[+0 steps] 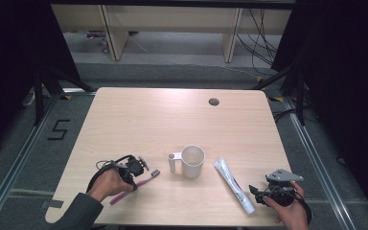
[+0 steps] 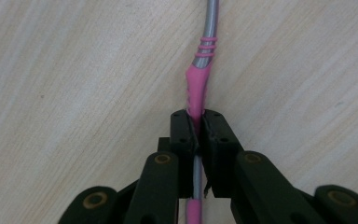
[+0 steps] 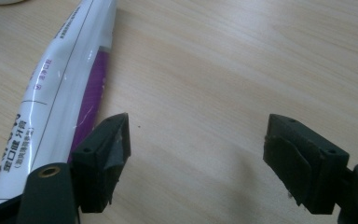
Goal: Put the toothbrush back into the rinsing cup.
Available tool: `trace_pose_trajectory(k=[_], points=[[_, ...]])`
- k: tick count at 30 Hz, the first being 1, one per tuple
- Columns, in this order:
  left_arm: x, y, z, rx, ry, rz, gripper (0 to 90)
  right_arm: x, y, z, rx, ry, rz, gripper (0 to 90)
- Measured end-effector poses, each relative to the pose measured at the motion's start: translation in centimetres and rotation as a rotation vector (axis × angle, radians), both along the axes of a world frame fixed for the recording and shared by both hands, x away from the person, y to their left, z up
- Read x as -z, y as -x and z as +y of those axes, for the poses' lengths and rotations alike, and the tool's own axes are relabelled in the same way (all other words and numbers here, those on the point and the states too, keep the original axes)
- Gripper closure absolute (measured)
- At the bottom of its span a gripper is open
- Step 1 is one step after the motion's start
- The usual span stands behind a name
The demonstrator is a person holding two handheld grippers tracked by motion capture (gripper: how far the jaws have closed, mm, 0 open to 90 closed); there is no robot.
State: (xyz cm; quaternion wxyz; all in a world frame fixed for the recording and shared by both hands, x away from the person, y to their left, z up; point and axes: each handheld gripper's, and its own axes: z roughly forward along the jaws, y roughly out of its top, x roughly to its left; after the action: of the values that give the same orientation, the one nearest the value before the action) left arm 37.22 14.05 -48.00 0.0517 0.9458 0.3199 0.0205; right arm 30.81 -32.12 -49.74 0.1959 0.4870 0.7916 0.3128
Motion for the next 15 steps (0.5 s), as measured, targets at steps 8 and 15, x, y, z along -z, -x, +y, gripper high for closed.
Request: trace_pose_trajectory(k=[8, 15], points=[[-0.03, -0.04, -0.41, 0.032, -0.033, 0.000, 82.9, 0.18, -0.15, -0.14, -0.024, 0.014, -0.027, 23.7], [-0.06, 0.03, -0.26, 0.063, -0.032, -0.005, 83.2, 0.02, -0.04, -0.03, -0.010, 0.004, -0.009, 23.7]])
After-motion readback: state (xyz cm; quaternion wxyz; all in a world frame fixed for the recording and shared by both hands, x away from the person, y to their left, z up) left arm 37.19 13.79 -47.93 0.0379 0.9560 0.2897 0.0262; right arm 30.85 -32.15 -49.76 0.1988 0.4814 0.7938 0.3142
